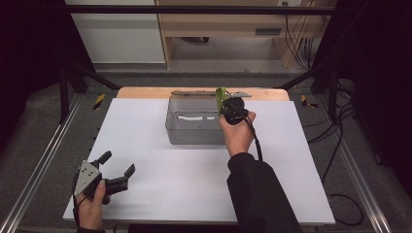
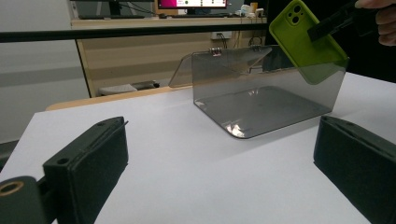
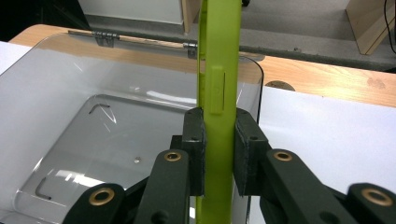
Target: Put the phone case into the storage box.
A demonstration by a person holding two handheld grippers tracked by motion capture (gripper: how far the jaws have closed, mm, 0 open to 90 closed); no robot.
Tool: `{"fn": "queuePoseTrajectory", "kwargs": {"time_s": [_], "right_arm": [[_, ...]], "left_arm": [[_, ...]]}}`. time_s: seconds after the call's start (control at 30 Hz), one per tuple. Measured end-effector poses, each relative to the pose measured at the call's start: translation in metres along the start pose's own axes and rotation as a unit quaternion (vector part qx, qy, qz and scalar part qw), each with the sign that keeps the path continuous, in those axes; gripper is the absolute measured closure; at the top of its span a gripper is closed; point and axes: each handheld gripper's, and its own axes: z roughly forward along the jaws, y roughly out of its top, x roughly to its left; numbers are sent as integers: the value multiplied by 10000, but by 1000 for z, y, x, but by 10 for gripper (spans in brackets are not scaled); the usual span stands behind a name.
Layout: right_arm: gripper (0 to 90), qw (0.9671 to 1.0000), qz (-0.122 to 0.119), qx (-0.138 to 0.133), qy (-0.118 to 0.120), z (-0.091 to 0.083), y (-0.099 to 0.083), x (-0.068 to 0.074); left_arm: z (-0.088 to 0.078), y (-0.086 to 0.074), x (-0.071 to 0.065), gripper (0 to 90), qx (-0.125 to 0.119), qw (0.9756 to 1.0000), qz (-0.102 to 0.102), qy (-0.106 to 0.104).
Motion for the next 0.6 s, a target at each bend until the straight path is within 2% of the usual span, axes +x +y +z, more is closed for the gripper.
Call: {"fn": "queuePoseTrajectory", "kwargs": {"time_s": [0.6], "right_arm": [[771,9999,-20,146,20,4,-3,2]], "left_arm": [[0,0,-1,32,-27,10000,24,-39]]}}
